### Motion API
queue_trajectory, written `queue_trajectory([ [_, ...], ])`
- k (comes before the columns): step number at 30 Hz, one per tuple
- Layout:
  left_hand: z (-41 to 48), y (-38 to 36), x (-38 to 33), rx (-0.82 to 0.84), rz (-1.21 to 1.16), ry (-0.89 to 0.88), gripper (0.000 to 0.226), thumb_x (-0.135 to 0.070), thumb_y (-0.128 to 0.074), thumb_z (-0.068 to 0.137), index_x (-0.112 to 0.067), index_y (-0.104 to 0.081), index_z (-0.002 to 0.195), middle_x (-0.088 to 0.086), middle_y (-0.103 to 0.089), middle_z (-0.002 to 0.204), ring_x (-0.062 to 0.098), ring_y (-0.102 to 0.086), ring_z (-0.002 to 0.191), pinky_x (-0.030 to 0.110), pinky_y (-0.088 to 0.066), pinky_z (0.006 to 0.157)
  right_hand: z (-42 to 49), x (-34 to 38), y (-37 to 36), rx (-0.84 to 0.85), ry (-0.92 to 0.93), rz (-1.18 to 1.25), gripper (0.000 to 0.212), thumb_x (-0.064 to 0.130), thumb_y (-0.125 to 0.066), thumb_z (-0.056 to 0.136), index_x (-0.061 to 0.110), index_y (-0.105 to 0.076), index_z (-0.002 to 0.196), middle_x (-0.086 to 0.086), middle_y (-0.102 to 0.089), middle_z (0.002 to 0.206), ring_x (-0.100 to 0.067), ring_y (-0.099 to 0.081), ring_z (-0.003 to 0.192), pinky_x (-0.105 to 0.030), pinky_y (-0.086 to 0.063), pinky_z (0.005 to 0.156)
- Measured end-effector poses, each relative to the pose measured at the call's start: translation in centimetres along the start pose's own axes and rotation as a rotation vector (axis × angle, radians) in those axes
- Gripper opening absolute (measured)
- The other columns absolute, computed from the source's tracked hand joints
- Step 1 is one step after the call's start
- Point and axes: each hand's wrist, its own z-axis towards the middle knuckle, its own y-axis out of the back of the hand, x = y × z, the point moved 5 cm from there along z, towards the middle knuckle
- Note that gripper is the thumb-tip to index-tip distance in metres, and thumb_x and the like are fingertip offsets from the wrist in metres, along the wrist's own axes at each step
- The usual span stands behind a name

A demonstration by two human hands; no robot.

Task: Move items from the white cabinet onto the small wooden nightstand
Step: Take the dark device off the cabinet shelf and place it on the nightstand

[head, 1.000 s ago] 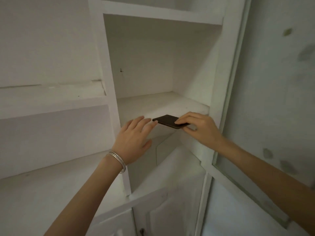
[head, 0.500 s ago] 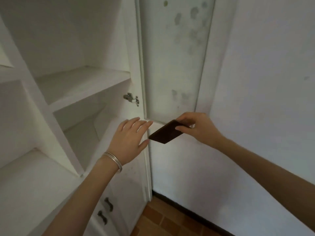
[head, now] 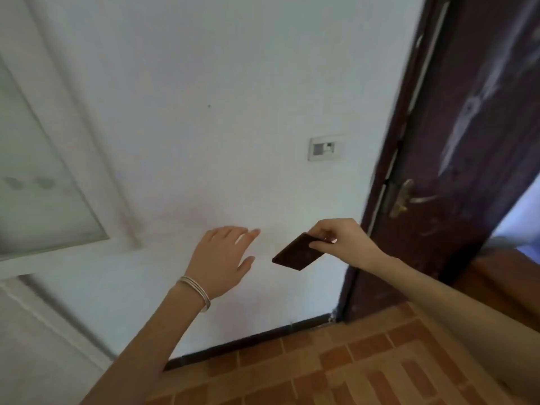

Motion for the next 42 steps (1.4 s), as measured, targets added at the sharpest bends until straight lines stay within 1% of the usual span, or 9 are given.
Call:
queue_trajectory([
  [6,7.9,-6.8,-20.6,0.034,-0.166,-0.255,0.051,-0.046,-0.037,0.080,-0.022,-0.066,0.114,0.001,-0.068,0.106,0.020,-0.065,0.092,0.037,-0.053,0.078,-15.0,-12.9,11.5,-0.072,-0.219,-0.153,0.011,0.020,-0.072,0.078,0.024,-0.068,0.088,0.011,-0.068,0.083,-0.001,-0.062,0.076,-0.024,-0.051,0.070],
  [10,10.7,-10.3,-33.7,0.094,-0.239,-0.418,0.051,-0.049,-0.039,0.079,-0.023,-0.067,0.112,0.001,-0.067,0.108,0.021,-0.063,0.098,0.041,-0.051,0.084,-24.8,-19.4,17.4,-0.096,-0.364,-0.210,0.011,0.020,-0.071,0.079,0.023,-0.069,0.089,0.011,-0.069,0.087,-0.001,-0.061,0.078,-0.028,-0.052,0.071],
  [16,14.9,-11.7,-48.4,0.127,-0.296,-0.633,0.049,-0.048,-0.038,0.079,-0.023,-0.068,0.109,-0.001,-0.067,0.107,0.018,-0.062,0.100,0.041,-0.049,0.086,-36.1,-26.2,25.0,-0.150,-0.619,-0.231,0.014,0.020,-0.068,0.082,0.024,-0.069,0.095,0.007,-0.069,0.094,-0.005,-0.059,0.079,-0.025,-0.050,0.074],
  [19,17.6,-12.2,-53.2,0.113,-0.327,-0.715,0.047,-0.047,-0.040,0.080,-0.023,-0.067,0.110,-0.002,-0.066,0.107,0.017,-0.061,0.101,0.040,-0.048,0.087,-39.5,-28.7,28.0,-0.215,-0.702,-0.257,0.015,0.020,-0.068,0.082,0.023,-0.069,0.096,0.008,-0.068,0.094,-0.004,-0.056,0.077,-0.021,-0.047,0.074],
  [23,21.1,-14.2,-58.3,0.117,-0.352,-0.795,0.046,-0.046,-0.042,0.080,-0.022,-0.067,0.110,-0.002,-0.066,0.107,0.018,-0.060,0.101,0.039,-0.047,0.086,-42.6,-32.5,30.2,-0.271,-0.809,-0.259,0.016,0.020,-0.070,0.080,0.020,-0.069,0.096,0.003,-0.070,0.094,-0.014,-0.062,0.082,-0.030,-0.050,0.076],
  [26,24.3,-16.1,-61.6,0.129,-0.404,-0.826,0.046,-0.045,-0.040,0.080,-0.022,-0.068,0.109,-0.002,-0.066,0.106,0.017,-0.061,0.100,0.038,-0.048,0.083,-43.7,-36.1,31.7,-0.254,-0.870,-0.290,0.018,0.021,-0.069,0.080,0.021,-0.069,0.098,0.004,-0.070,0.097,-0.015,-0.063,0.086,-0.030,-0.049,0.078],
  [32,34.9,-19.7,-66.7,0.111,-0.444,-0.845,0.046,-0.045,-0.041,0.077,-0.022,-0.069,0.106,-0.003,-0.067,0.102,0.019,-0.062,0.096,0.037,-0.050,0.080,-41.6,-45.1,37.9,-0.239,-0.941,-0.333,0.018,0.024,-0.067,0.080,0.026,-0.067,0.097,0.007,-0.069,0.099,-0.017,-0.061,0.090,-0.037,-0.050,0.077],
  [37,43.9,-22.0,-71.2,0.050,-0.466,-0.890,0.046,-0.044,-0.041,0.076,-0.022,-0.069,0.105,-0.004,-0.067,0.101,0.018,-0.062,0.095,0.036,-0.049,0.080,-38.6,-51.7,43.7,-0.293,-0.986,-0.346,0.018,0.021,-0.067,0.080,0.023,-0.068,0.098,0.008,-0.069,0.098,-0.014,-0.061,0.089,-0.030,-0.049,0.076],
  [42,49.5,-24.6,-76.1,0.073,-0.484,-0.931,0.046,-0.044,-0.041,0.076,-0.021,-0.070,0.105,-0.003,-0.068,0.100,0.019,-0.063,0.094,0.035,-0.050,0.080,-37.5,-57.3,47.2,-0.277,-0.980,-0.325,0.018,0.017,-0.066,0.081,0.021,-0.069,0.099,0.005,-0.069,0.100,-0.016,-0.060,0.089,-0.034,-0.049,0.078],
])
